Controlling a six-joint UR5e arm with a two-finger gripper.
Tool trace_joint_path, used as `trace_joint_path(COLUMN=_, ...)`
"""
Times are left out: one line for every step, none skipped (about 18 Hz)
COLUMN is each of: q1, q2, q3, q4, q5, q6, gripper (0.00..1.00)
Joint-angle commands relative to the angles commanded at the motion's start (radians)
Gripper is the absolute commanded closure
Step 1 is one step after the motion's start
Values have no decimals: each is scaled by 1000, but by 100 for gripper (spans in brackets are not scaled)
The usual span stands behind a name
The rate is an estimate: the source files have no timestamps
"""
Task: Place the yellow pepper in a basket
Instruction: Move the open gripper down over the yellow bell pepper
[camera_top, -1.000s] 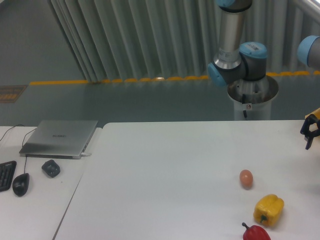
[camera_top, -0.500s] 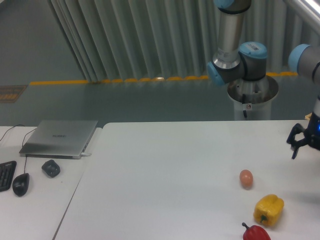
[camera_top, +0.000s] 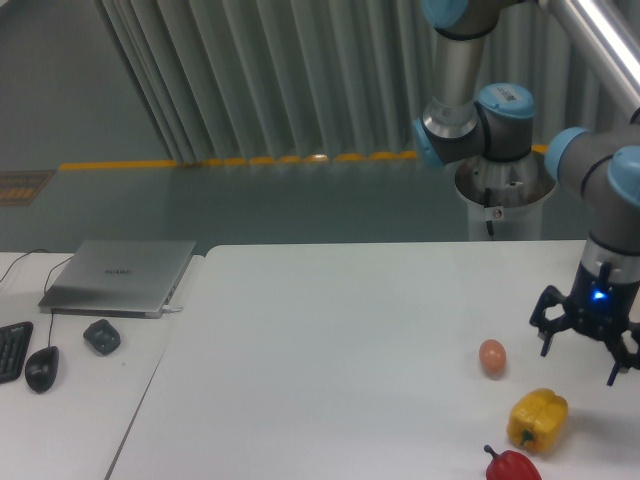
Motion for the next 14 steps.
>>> trace_joint_path(q1=-6, q2=-3, q3=0, q4=0, q5=0, q6=0, gripper=0)
trace_joint_path(q1=-8, q2=-8, q3=0, q4=0, q5=2, q6=0, gripper=0)
trace_joint_path(q1=-17, q2=-11, q3=2, q4=0, q5=2, q6=0, gripper=0)
trace_joint_path(q1=-25, q2=-12, q3=2, q4=0, q5=2, q6=2, gripper=0)
trace_joint_path(q1=-28, q2=-17, q3=2, q4=0, q5=3, q6=2, gripper=0)
trace_joint_path(q1=-32, q2=-26, q3=2, q4=-2, q5=8, q6=3, gripper=0)
trace_joint_path(q1=-38, q2=-31, q3=2, q4=-2, q5=9, q6=2, gripper=0)
trace_joint_path(q1=-40, q2=-31, q3=2, q4=-2, q5=9, q6=2, gripper=0)
trace_joint_path(q1=-40, q2=-32, q3=3, q4=-2, q5=9, q6=3, gripper=0)
trace_joint_path(q1=-40, q2=-35, q3=3, q4=-2, q5=11, q6=5, gripper=0)
trace_joint_path(q1=-40, q2=-41, q3=3, q4=-2, q5=12, q6=3, gripper=0)
trace_joint_path(q1=-40, q2=-42, q3=3, q4=-2, q5=14, q6=3, gripper=0)
trace_joint_path(q1=-40, q2=-42, q3=3, q4=-2, q5=14, q6=3, gripper=0)
trace_joint_path(q1=-40, q2=-43, q3=3, q4=-2, q5=15, q6=3, gripper=0)
